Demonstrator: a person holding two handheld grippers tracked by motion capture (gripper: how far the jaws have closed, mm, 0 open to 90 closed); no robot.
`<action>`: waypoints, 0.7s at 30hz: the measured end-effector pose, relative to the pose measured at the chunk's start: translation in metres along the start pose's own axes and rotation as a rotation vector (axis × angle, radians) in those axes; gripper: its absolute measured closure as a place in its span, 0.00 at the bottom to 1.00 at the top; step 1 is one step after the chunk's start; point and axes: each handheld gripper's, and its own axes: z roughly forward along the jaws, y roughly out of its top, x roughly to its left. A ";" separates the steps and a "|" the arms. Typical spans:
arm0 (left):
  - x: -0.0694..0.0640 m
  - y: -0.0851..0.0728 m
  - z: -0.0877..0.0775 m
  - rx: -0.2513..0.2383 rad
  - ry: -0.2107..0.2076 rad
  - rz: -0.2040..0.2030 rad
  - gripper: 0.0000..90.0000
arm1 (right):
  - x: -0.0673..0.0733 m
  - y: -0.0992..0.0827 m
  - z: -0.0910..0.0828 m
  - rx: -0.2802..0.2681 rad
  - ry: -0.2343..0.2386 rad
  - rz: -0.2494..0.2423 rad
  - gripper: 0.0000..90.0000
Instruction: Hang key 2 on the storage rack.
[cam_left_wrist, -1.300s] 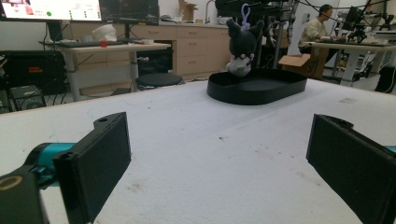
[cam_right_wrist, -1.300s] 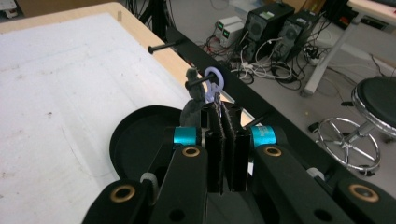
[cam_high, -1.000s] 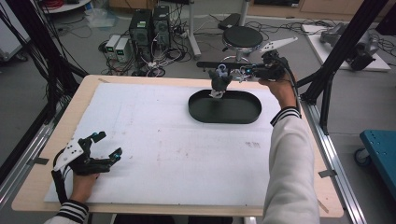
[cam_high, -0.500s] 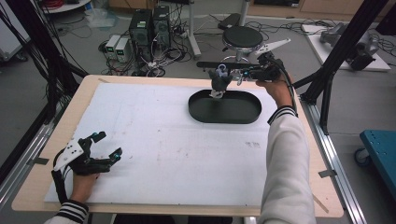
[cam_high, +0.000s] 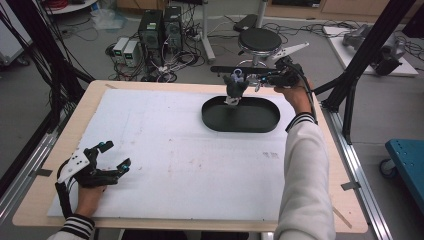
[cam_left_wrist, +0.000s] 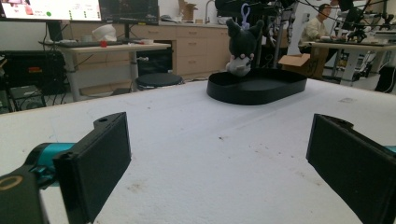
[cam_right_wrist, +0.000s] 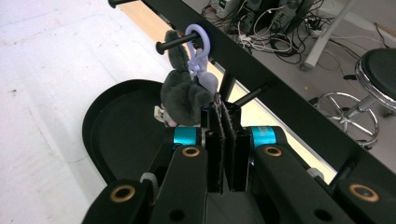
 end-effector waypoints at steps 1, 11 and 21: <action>0.000 0.000 0.000 0.001 -0.001 0.000 0.08 | -0.001 0.000 0.000 -0.005 -0.006 -0.002 0.98; 0.000 0.000 0.000 0.002 -0.002 0.002 0.08 | -0.004 -0.001 0.004 -0.018 -0.028 0.001 0.98; 0.000 0.000 0.000 0.001 -0.001 0.001 0.08 | -0.008 -0.003 0.012 -0.034 -0.057 -0.006 0.98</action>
